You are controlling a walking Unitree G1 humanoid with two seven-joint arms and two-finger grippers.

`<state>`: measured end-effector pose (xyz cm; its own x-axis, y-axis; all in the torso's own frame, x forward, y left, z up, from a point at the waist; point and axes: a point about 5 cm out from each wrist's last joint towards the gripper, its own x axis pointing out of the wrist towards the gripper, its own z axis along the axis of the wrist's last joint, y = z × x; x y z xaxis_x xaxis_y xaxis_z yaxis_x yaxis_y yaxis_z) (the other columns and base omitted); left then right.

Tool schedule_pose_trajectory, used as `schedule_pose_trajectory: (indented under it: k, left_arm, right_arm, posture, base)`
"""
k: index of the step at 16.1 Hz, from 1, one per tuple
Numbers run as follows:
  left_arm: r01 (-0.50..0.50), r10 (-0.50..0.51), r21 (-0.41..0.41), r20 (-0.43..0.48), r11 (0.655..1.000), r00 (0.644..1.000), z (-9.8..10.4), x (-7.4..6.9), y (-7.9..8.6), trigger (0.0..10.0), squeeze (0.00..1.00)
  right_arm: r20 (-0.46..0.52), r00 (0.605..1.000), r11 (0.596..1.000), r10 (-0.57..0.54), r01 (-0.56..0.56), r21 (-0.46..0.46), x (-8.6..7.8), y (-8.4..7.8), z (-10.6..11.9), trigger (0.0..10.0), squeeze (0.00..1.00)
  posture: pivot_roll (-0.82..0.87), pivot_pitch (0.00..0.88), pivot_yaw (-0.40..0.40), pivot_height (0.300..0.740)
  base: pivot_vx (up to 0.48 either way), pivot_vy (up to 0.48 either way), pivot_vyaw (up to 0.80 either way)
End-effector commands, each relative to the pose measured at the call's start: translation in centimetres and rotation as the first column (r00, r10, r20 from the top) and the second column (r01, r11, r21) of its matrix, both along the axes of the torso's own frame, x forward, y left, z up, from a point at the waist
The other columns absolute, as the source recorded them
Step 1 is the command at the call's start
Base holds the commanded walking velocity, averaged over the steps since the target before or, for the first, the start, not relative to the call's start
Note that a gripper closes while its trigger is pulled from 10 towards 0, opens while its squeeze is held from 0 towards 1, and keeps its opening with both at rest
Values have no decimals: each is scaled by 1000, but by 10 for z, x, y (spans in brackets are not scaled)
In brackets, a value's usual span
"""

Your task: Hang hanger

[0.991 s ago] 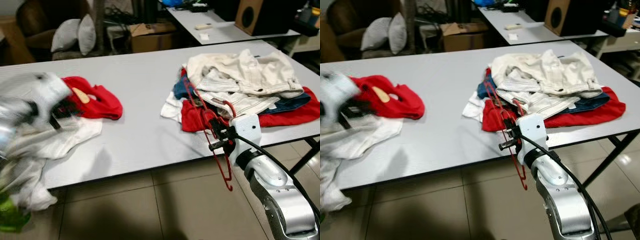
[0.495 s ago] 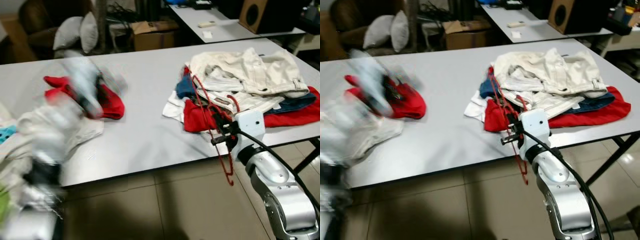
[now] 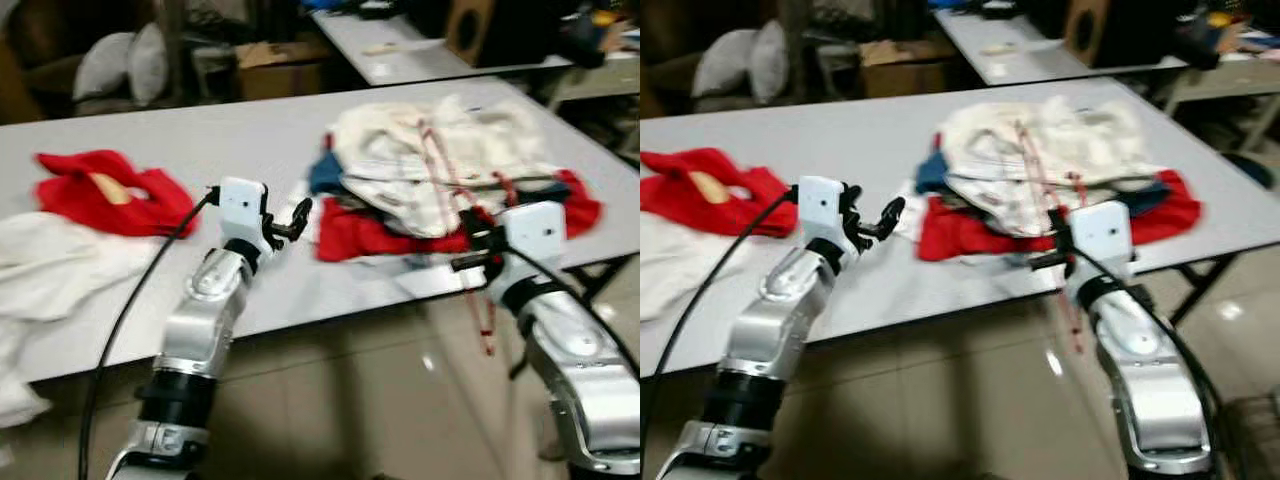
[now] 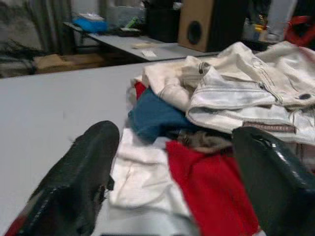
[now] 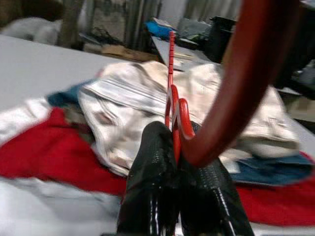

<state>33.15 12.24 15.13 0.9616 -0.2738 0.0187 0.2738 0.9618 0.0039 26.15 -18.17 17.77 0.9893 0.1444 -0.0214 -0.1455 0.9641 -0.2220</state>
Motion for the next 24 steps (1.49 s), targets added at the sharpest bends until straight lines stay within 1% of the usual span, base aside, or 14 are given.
schedule_pose_trajectory:
  k: [1, 3, 7, 8, 9, 10, 11, 12, 14, 15, 18, 21, 23, 24]
  left_arm:
    - [-61, 61, 34, -13, 998, 998, -7, 0, 10, 10000, 910]
    - [-49, 49, 89, 4, 995, 999, -7, -2, 9, 10000, 914]
    - [-51, 49, 122, 22, 991, 999, -8, -3, 7, 10000, 914]
    - [-54, 51, 119, 28, 991, 998, -10, -4, 6, 10000, 898]
    - [-53, 50, 111, 26, 992, 998, -11, -5, 5, 10000, 737]
    - [-38, 35, 102, 28, 994, 999, -10, -6, 4, 10000, 722]
    - [-15, 12, 101, 29, 995, 1000, -10, -6, 2, 10000, 733]
    - [-6, 2, 104, 34, 995, 999, -10, -6, 2, 10000, 733]
    - [28, -29, 35, 44, 999, 999, -8, -8, -1, 10000, 749]
    - [36, -37, 31, 46, 999, 998, -7, -8, -2, 10000, 749]
    - [30, -32, 33, 45, 999, 998, -7, -7, -2, 10000, 749]
    - [28, -30, 33, 45, 999, 999, -7, -6, -1, 10000, 749]
    - [12, -15, 53, 54, 999, 998, -6, -4, 1, 10000, 749]
    - [-25, 22, 51, 70, 998, 997, -2, -2, 7, 10000, 753]
  right_arm:
    - [16, 1000, 1000, 21, -21, -5, 1, 4, 5, 10000, 0]
    - [-5, 1000, 1000, 22, -22, -9, 0, 3, 0, 10000, 0]
    - [-38, 999, 1000, 14, -14, -12, -2, 3, -8, 10000, 0]
    - [-60, 998, 1000, -1, 0, -20, -3, 1, -12, 10000, 0]
    - [-81, 997, 999, -18, 14, -47, -3, -1, -16, 10000, 0]
    - [-95, 995, 992, -31, 19, -128, -4, -3, -22, 10000, 0]
    - [-105, 994, 988, -34, 18, -156, -4, -3, -25, 10000, 0]
    - [-112, 993, 988, -36, 18, -151, -4, -3, -26, 10000, 0]
    - [-130, 991, 997, -42, 33, -71, -4, -4, -28, 10000, 0]
    - [-126, 991, 997, -36, 28, -68, -4, -4, -28, 10000, 0]
    - [-112, 993, 997, -20, 12, -71, -4, -1, -25, 10000, 0]
    - [-107, 994, 995, -5, -6, -103, -4, 2, -26, 10000, 0]
    - [-99, 995, 992, 23, -35, -120, -4, 6, -26, 10000, 0]
    - [-94, 994, 993, 51, -61, -105, -5, 9, -24, 10000, 0]
  posture:
    - [-152, 0, 27, 740]
    - [-154, 0, 24, 740]
    - [-154, 0, 27, 740]
    - [-157, 0, 34, 740]
    - [-158, 0, 34, 740]
    - [-157, 0, 31, 740]
    - [-157, 0, 31, 740]
    - [-156, 0, 29, 740]
    - [-156, 0, 29, 740]
    - [-155, 0, 27, 740]
    - [-157, 0, 31, 740]
    - [-158, 0, 35, 740]
    - [-158, 0, 37, 740]
    - [-158, 0, 37, 740]
  base:
    - [0, -480, 0]
    - [0, -480, 0]
    - [0, -480, 0]
    - [0, -281, 0]
    - [0, 0, 0]
    - [0, 0, 0]
    - [0, 0, 0]
    - [0, 0, 0]
    - [152, 0, -209]
    - [390, 0, -750]
    - [411, 0, -671]
    - [398, 0, 0]
    - [398, 0, 0]
    - [398, 0, 0]
